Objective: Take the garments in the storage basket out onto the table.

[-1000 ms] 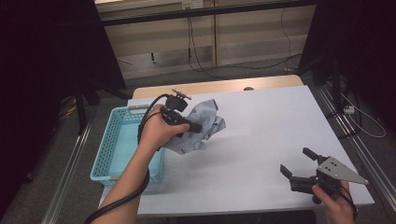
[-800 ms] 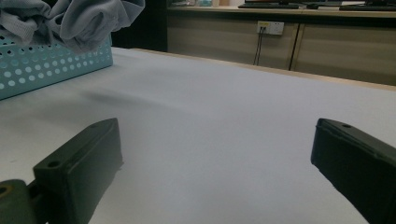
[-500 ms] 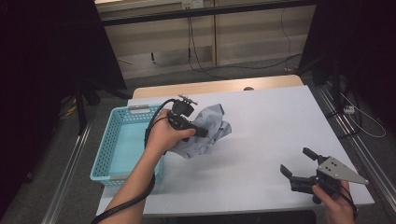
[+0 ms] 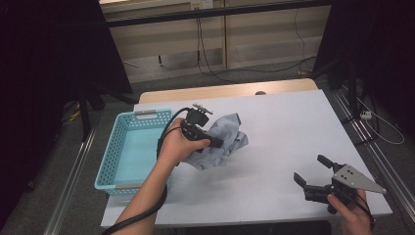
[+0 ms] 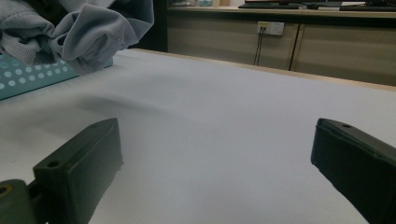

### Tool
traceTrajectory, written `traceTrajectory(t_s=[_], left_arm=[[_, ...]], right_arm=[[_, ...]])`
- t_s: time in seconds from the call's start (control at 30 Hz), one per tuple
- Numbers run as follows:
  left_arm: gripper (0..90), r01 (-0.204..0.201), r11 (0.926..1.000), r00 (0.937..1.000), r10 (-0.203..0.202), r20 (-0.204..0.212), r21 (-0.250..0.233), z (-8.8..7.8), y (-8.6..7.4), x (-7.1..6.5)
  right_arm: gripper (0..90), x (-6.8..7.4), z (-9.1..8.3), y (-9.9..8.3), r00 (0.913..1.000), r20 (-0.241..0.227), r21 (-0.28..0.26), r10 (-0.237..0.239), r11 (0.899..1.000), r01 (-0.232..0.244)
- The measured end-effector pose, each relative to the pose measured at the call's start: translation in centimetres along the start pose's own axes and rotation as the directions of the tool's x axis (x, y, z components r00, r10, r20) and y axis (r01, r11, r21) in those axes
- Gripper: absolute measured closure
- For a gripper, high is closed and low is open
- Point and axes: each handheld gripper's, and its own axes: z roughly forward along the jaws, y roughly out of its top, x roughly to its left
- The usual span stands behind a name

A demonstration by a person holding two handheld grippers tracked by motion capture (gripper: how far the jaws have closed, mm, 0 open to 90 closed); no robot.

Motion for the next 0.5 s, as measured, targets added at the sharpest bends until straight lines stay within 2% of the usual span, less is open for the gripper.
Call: traceTrajectory(t_s=[0.5], left_arm=[[51.4, -0.011, 0.9999, 0.9995, 0.011, 0.03, -0.008, 1.9, -0.4, -0.7]], right_arm=[[1.5, 0.0, 0.0, 0.0, 1.0, 0.0, 0.0, -0.002, 1.0, 0.002]])
